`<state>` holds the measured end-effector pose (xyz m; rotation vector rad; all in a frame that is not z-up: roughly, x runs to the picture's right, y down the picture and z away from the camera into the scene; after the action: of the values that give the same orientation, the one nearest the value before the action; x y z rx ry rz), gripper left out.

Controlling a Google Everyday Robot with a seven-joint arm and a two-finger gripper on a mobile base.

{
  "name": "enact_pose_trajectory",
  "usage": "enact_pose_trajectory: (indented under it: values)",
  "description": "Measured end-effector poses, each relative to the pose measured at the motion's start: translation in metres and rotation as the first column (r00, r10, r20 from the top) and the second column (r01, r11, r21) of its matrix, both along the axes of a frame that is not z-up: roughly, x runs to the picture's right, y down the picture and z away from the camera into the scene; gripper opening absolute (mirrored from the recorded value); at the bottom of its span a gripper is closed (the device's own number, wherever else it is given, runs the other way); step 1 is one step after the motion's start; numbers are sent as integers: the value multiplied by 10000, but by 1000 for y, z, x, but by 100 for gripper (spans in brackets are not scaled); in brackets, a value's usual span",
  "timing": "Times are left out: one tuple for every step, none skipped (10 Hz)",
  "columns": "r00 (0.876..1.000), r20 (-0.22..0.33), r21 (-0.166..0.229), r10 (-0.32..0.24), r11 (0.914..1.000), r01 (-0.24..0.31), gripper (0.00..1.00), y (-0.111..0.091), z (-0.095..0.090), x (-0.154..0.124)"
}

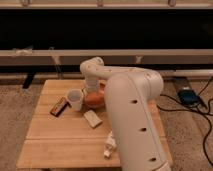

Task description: Place the eraser in the ceramic cup

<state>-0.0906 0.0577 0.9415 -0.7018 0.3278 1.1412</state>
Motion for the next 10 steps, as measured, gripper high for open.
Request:
enact_pose_trajectory:
  values:
    - [10000,0,0,0,10000,0,65,0,0,0]
    - [10000,1,0,0,10000,0,65,0,0,0]
    - [10000,0,0,0,10000,0,65,0,0,0]
    - [10000,0,0,0,10000,0,65,0,0,0]
    - [10000,0,0,0,10000,0,65,0,0,0]
    - [10000,-3,2,0,10000,0,65,0,0,0]
    - [9999,-121,10,11,10000,-11,65,-1,1,2]
    - [9992,-405,77,61,10000,-58,65,-6,3,5]
    - [9978,-662,199,32,9998,-19,65,-12,5,8]
    - [9956,-941,454,-16,9990,59,65,-24,4,10]
